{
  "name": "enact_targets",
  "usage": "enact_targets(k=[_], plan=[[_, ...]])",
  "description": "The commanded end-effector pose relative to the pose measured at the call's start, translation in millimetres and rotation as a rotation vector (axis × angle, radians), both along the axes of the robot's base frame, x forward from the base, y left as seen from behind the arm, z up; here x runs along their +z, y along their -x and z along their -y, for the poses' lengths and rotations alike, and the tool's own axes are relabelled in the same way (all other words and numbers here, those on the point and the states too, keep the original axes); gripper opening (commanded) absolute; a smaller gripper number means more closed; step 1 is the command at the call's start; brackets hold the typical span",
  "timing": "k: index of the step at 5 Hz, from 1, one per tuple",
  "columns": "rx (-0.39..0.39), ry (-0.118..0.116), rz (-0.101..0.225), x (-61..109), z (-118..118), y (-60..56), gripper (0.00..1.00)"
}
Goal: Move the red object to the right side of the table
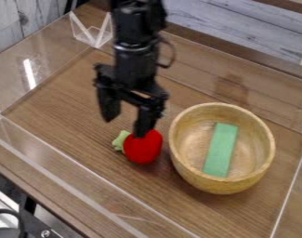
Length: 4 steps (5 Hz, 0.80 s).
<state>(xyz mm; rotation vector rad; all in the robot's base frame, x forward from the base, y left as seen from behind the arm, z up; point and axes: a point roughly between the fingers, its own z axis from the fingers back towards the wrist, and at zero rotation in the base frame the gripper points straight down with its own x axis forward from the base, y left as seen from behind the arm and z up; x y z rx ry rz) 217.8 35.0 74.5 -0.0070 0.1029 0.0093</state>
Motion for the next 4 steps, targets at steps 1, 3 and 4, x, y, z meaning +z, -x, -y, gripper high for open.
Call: enact_targets(k=[1, 3, 4], plan=[[-0.009, -0.007, 0.081, 0.7, -8.6, 1.1, 1.00], [-0.028, 0.005, 0.093, -16.4, -4.5, 0.7, 1.00], [-0.035, 0.009, 0.094, -23.7, -2.6, -0.6, 1.00]])
